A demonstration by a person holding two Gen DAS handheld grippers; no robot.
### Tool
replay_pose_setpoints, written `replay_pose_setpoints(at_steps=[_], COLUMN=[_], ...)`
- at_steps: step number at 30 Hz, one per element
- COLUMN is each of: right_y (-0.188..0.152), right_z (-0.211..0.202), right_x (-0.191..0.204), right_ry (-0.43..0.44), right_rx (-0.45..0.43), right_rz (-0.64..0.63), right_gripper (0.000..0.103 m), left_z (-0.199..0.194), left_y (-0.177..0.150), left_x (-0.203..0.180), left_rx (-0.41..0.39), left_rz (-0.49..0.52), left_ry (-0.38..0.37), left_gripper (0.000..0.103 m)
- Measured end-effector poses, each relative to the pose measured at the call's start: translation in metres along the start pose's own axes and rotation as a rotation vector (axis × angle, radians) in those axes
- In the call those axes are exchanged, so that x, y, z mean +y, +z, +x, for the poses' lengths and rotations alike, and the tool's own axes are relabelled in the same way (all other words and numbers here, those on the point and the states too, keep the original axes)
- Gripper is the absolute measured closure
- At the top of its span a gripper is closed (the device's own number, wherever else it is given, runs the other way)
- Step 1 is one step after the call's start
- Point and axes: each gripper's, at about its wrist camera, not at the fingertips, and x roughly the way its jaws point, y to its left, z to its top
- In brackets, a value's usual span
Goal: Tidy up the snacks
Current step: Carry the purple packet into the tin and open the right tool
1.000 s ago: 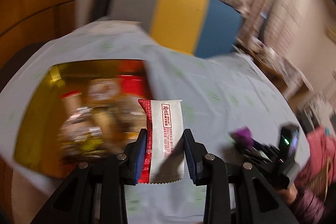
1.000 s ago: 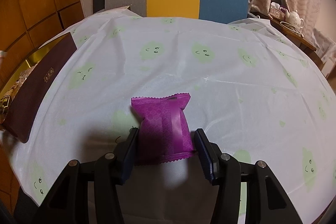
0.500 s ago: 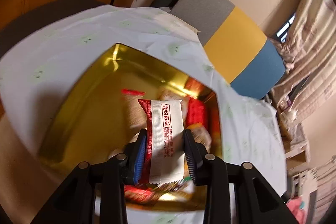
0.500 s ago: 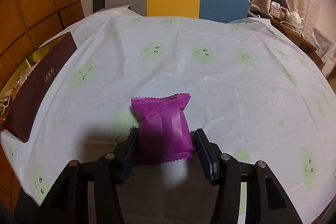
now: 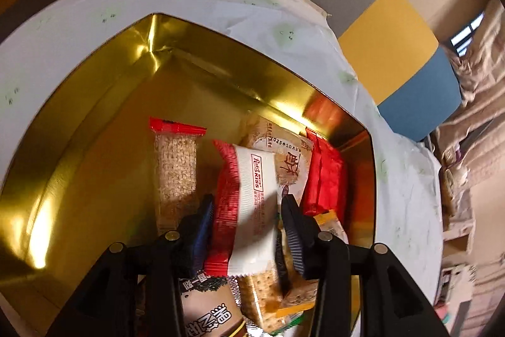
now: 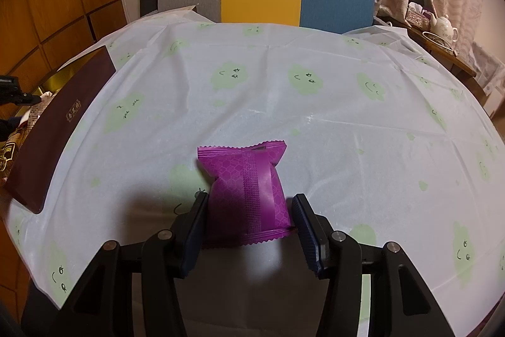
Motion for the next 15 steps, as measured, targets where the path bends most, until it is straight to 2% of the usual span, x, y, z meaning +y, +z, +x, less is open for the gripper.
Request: replay_pose_setpoints(at_steps=[10,15], right_y=[0.000,0.000], right_z=[0.001,0.001], right_x=[0.000,0.001], right_ry=[-0.004,-0.014], right_rx=[0.000,0.007], right_rz=[0.000,0.003], right_gripper=[0.049,0.049], left_z=[-0.031,-0.056], left_y=[-0.016,-0.035], left_x=[-0.017,-0.029], left_rx=[-0.112,-0.173], left_rz=[0.178,0.273], left_ry=[0.137,0.156], left_gripper=[0.059,0.059])
